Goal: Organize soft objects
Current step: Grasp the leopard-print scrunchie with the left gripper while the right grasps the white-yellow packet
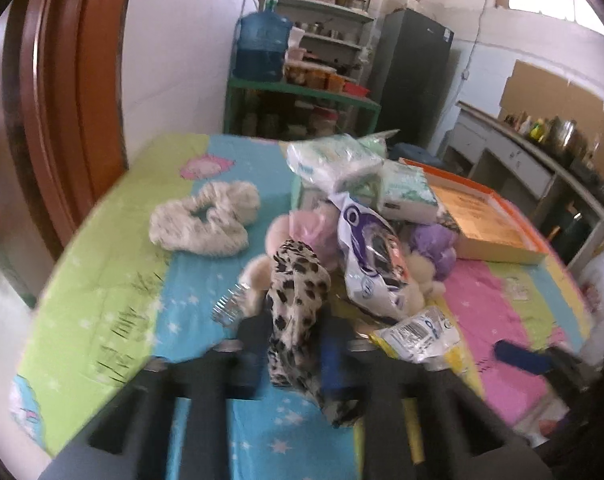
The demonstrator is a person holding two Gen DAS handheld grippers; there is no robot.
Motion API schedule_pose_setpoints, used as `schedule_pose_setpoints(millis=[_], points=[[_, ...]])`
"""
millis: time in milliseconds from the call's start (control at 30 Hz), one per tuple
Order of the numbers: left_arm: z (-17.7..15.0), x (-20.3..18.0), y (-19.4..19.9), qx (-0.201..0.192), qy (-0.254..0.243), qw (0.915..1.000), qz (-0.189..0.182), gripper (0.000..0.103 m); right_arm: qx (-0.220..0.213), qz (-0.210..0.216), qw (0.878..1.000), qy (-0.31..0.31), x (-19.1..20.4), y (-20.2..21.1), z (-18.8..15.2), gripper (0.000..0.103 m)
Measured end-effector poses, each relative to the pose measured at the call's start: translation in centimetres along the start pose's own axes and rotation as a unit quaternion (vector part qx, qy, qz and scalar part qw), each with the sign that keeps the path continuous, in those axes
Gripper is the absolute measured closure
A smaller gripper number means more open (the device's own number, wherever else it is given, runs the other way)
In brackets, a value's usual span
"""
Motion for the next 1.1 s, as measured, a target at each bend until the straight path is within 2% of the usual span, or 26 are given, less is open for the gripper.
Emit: schedule_pose_setpoints(millis=[100,233,333,433,500,733,833,900,967,1000,1067,1100], points=[[-0.4,0.5,-0.5,0.009,0.031,0.9992,-0.024,0.093,-0.002,0.0,1.0,0.016,0.5,-0.4,-0.2,0.008],[-0.2,0.8,-0.2,-0.004,0.026,0.9995,-0.014,0.094,-0.007,-0.006,0.999,0.044,1.3,-0.7,0.2,0.015],[-0.1,0.8,-0.1,-0.009,0.024,0.9996,-0.011,0.094,0.018,0.022,1.0,0.007,0.9,-1.1,0.2,0.017],[0.1,0.6,0.0,-0.014,0.016,0.9997,-0.01,0.094,0.006,0.023,1.0,-0.008,0.3,-1.0,0.6,0.017],[0.1,0.4,0.3,-0.018,0.009,0.9997,-0.01,0.095,0.012,0.016,1.0,-0.01,-0.1,-1.6,0.9,0.017],[0.3,0.7,0.5,-0.024,0.007,0.9997,-0.001,0.095,0.039,0.046,0.998,0.032,0.6,-3.1,0.7,0.017],[0.2,1.2,0.4,-0.024,0.012,0.9996,0.003,0.095,0.025,0.041,0.998,0.049,0.6,-3.4,1.1,0.017],[0.2,1.3,0.3,-0.024,0.012,0.9996,0.004,0.095,0.021,0.038,0.997,0.063,0.6,-3.6,1.3,0.021],[0.2,1.4,0.3,-0.024,0.014,0.9996,0.005,0.095,0.028,0.056,0.995,0.072,0.8,-3.8,1.3,0.035],[0.2,1.4,0.3,-0.024,0.013,0.9996,0.006,0.094,0.026,0.06,0.995,0.078,0.8,-3.8,1.4,0.038],[0.2,1.4,0.2,-0.025,0.013,0.9996,0.004,0.094,0.017,0.07,0.993,0.089,1.0,-3.2,1.6,0.059],[0.2,1.4,0.2,-0.027,0.014,0.9995,0.003,0.094,0.013,0.07,0.993,0.09,1.1,-3.0,1.7,0.061]])
Point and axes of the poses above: each gripper's, at about its wrist camera, not at the fingertips, and y roughly against the way its jaws point, x to its left, z to its top, the point moved 4 cm from there along -y, roughly the way its jaws point, and after that the axes turned 13 degrees about -x, right-handed, at the moved point
